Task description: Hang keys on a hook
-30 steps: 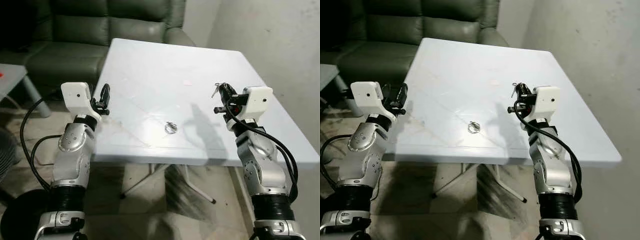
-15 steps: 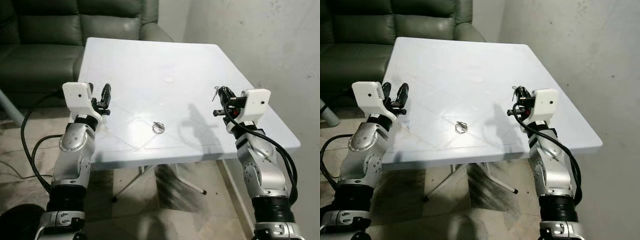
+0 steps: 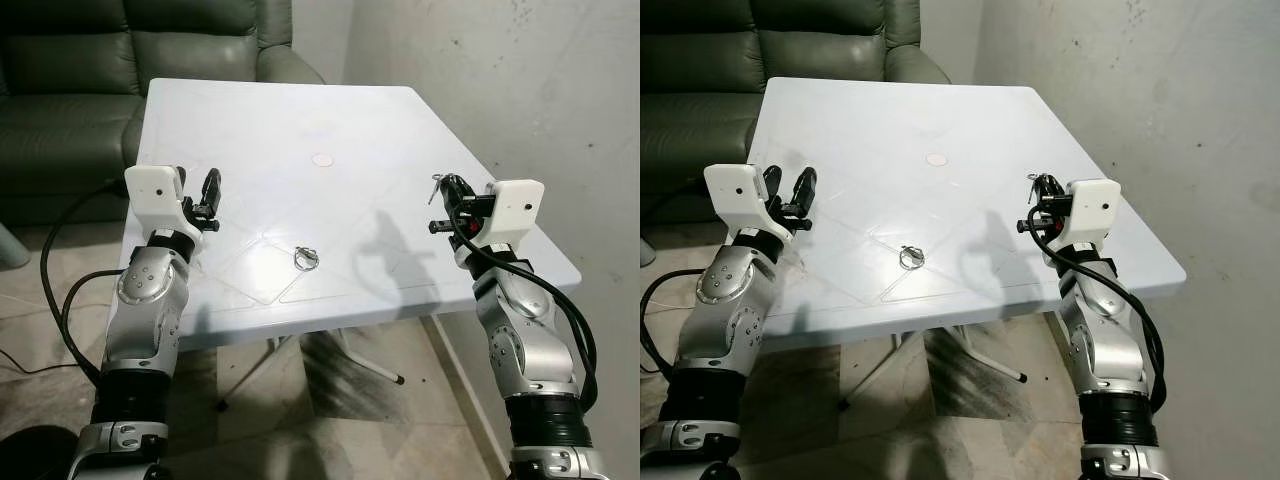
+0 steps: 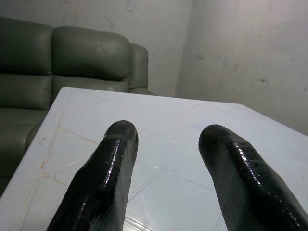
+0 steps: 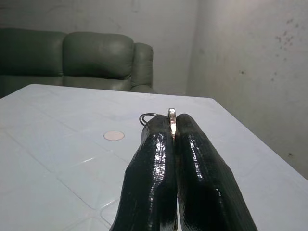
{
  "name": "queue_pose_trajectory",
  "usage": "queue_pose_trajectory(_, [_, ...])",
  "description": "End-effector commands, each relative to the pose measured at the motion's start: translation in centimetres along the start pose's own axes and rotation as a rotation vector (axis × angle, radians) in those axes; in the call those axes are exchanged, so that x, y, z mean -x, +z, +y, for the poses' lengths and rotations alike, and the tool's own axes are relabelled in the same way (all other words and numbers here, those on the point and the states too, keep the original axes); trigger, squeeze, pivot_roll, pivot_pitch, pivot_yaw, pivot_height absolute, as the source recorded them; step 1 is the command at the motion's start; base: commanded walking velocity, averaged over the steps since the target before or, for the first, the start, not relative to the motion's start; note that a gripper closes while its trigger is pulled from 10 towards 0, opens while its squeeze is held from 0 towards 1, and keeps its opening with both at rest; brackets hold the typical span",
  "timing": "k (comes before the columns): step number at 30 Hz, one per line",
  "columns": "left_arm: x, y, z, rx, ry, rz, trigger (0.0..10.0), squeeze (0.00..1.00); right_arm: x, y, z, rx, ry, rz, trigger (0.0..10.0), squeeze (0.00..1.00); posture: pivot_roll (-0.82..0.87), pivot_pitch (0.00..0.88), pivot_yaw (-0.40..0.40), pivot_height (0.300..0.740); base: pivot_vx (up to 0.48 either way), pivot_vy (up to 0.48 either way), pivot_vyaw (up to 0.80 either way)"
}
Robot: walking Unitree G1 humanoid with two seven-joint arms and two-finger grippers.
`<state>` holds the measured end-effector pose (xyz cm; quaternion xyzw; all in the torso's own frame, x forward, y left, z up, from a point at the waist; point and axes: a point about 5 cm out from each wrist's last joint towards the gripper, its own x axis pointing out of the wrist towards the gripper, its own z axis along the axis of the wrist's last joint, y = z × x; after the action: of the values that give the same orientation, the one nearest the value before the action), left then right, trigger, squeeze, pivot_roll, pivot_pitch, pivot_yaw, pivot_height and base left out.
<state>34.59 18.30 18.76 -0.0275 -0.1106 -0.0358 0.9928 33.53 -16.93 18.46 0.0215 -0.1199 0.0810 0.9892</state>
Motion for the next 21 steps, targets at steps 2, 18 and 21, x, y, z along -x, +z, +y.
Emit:
queue_pose_trajectory(2, [-0.26,0.39,-0.17,-0.011,-0.013,-0.013,10.0,0.0,-0.19,0.43,-0.06,0.01,-0.009,-0.014,10.0,0.0,-0.04,0.0,-0.069,0.74,0.0,0.0,-0.72])
queue_pose_trajectory(18, [-0.12,0.04,0.09,0.003,0.008,0.012,10.0,0.0,-0.28,0.48,-0.03,0.013,-0.003,-0.011,10.0,0.0,-0.03,0.0,-0.075,0.74,0.0,0.165,-0.72])
queue_pose_trajectory(21, [-0.14,0.04,0.08,0.018,0.009,0.014,10.0,0.0,-0.28,0.48,-0.01,0.013,-0.002,-0.01,10.0,0.0,-0.03,0.0,-0.075,0.74,0.0,0.0,-0.72])
